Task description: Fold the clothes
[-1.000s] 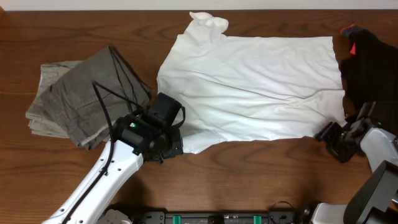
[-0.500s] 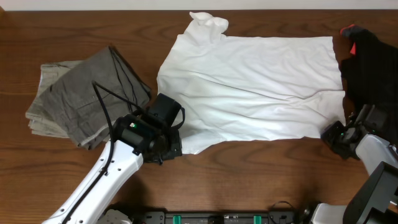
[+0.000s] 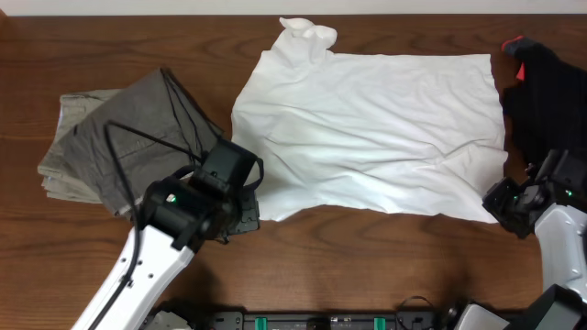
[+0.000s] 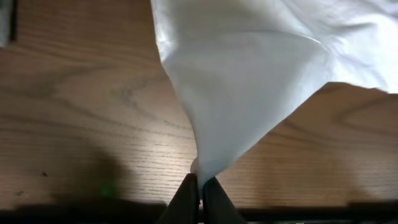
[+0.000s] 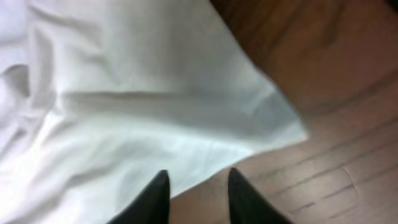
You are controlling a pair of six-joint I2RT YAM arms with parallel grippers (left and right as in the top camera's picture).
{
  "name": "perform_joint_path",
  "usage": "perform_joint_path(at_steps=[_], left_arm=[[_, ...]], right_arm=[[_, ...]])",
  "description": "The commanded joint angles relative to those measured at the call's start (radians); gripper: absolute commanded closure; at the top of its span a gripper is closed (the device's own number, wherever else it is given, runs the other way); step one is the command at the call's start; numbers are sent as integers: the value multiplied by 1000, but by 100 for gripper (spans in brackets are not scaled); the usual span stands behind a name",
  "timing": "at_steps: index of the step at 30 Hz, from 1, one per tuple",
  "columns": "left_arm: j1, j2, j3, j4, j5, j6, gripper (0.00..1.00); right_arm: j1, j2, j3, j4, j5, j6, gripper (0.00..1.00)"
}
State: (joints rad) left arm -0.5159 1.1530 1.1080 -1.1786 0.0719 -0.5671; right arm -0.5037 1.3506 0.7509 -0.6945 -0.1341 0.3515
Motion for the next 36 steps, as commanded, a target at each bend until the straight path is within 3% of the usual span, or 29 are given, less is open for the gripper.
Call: perform_joint_path(at_steps=[1,2,4,14,16,19,21,27,36], left_arm=[[4,2,14,-10,-39,17,94],[4,3,14,-13,-39,17,94],[4,3,14,-15,-39,21,94],[4,3,14,-17,-39,25,94],[4,3,14,-17,-39,25,94],[4,2,14,-19,-39,25,94],[4,1,14,-19,-39,25,94],[4,-16,53,-43,-39,24,94],[4,-92,177,-216,-39,24,94]], right_arm=[[-8,40,-17,-6,41,4,62],[-8,55,-22,-8,41,3,54],[-9,97,-32,-13,50,4,49],[-50,221,-33,68,78,8,44],[-51,222,-33,89,77,7,52],[-51,216,-29,87,70,6,86],[-51,203,-19,60,49,-12,99],[-50,101,8,-90,10,-39,99],[-51,-187,40,-315,-76,-54,99]])
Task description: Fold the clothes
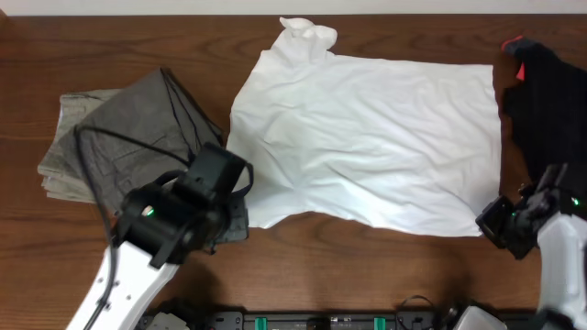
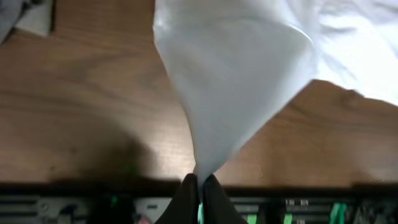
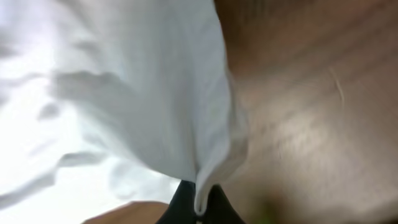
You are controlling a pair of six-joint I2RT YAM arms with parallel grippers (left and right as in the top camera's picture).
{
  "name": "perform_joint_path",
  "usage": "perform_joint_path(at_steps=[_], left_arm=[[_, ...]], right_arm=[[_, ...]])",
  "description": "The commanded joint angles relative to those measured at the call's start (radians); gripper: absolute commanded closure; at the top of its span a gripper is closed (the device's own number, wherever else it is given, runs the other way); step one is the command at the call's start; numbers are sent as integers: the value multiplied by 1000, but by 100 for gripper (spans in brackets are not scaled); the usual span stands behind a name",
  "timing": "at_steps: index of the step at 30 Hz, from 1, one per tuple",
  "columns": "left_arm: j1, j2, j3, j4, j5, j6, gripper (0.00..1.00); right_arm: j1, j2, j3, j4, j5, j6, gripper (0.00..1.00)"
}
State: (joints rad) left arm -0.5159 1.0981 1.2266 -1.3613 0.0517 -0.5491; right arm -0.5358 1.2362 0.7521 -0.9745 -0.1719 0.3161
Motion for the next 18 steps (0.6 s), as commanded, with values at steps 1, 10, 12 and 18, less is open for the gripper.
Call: perform_joint_path(at_steps=[1,10,12,18], left_arm=[[4,-49,79,-51,-19,6,94],[25,2,155,-35,-91,132,94],[42,53,155,-11,-90,180,94],[92,220,155,125,-90,313,94]], right_arm=[[-19,-98,49,-60,-42,-19,99],[-19,-138,150,-46,-54,-13,99],[-19,-107,150,-7,-67,6,99],[-17,54,150,146,-171,21,99]])
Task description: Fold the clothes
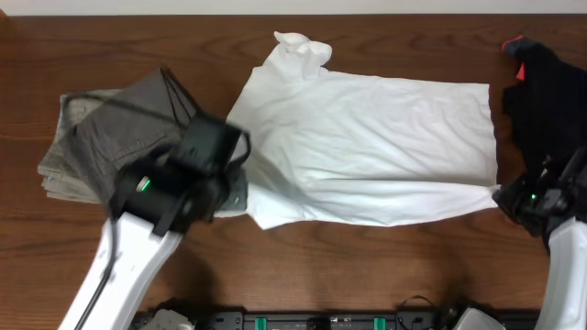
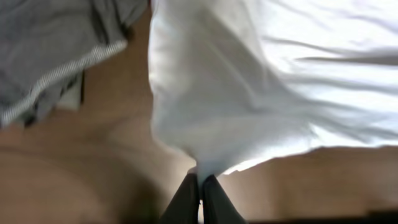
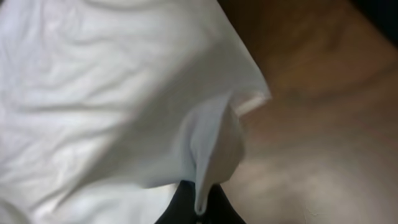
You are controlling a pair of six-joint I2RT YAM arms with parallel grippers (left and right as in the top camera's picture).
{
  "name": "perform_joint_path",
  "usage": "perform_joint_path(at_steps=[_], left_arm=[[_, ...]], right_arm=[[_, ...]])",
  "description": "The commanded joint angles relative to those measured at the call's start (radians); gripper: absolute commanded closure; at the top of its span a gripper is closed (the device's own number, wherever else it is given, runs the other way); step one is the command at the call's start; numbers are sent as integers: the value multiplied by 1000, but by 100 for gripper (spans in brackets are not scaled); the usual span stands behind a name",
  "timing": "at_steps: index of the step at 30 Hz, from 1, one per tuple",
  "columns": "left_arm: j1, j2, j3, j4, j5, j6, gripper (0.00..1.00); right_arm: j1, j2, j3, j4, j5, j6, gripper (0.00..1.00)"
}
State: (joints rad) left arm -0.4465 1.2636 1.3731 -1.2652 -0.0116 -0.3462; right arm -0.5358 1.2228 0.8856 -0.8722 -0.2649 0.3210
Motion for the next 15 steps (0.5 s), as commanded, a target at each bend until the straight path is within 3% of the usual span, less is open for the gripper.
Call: perform_joint_path(at_steps=[1,8,15], left_arm=[[30,84,8,56,-27,143,94],[83,237,9,219,-27,308,94],[129,274,9,390,-27,377,94]], right_arm=[[-18,95,16,77,-106,16,99],[-16,280,16,319,-275,69,99],[-16,376,16,446,-346,81,99]])
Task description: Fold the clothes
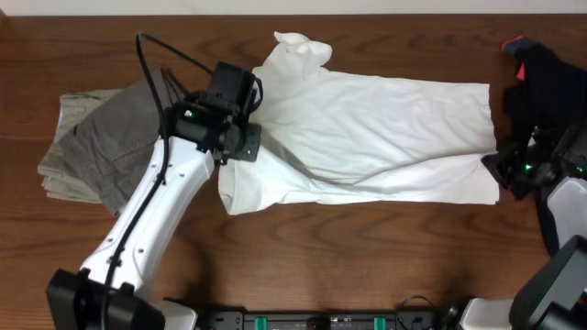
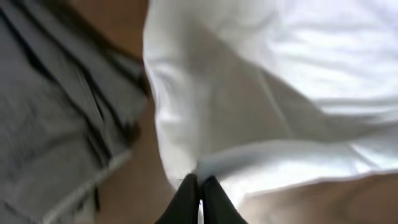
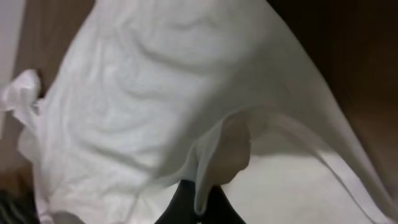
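A white T-shirt [image 1: 367, 137] lies across the middle of the table, its near hem doubled back over itself. My left gripper [image 1: 240, 145] is shut on the shirt's left hem corner [image 2: 199, 168], lifted over the shirt's left side. At the right end my right gripper [image 1: 504, 170] is shut on the other hem corner [image 3: 202, 186], held above the shirt's right edge. In the right wrist view the pinched cloth hangs in a fold over the flat shirt [image 3: 155, 81].
A folded grey garment [image 1: 101, 147] lies at the left, close beside the left arm. A black garment [image 1: 550, 87] with a red tag lies at the far right. The table's [image 1: 367, 257] wood shows along the near side.
Both grippers have moved away from the near edge, carrying the hem over the shirt. The left one now sits near the grey garment's top; the fold has narrowed the shirt.
At first my left gripper held the left hem corner low near the table's front while my right gripper stood open at the right corner. Then the right one was shut on that corner. After that both corners were raised, and now they hang further back over the shirt.
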You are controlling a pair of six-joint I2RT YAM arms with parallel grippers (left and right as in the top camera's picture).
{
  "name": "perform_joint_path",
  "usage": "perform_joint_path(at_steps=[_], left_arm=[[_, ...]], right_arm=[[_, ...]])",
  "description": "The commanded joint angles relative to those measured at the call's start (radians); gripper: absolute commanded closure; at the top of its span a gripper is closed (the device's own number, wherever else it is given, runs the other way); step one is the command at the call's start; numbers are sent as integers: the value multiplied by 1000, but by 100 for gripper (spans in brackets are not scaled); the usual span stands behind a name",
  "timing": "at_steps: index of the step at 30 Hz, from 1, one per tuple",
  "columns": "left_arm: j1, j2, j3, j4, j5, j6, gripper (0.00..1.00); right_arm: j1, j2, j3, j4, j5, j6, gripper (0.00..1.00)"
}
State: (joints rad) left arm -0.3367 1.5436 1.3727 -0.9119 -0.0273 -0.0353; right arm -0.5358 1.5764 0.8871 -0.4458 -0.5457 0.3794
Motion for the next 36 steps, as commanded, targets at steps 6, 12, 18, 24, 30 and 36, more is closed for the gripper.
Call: perform_joint_path(at_steps=[6,12,18,24,30,36], left_arm=[[51,-3,9,164,-11,89,94],[51,12,9,196,-11,114,78],[52,12,9,113,-103,100,42],[52,11,1,-98,8,-14,42],[52,12,-135,-146,134,-53,43],[52,12,-351,72,174,-52,43]], right_arm=[[-16,32,14,43,-64,35,99],[-14,32,14,45,-48,35,80],[-27,32,14,5,-45,-19,46],[-50,32,14,-135,4,-90,40],[-49,32,14,-319,241,-108,39],[-41,32,6,-314,261,-103,39]])
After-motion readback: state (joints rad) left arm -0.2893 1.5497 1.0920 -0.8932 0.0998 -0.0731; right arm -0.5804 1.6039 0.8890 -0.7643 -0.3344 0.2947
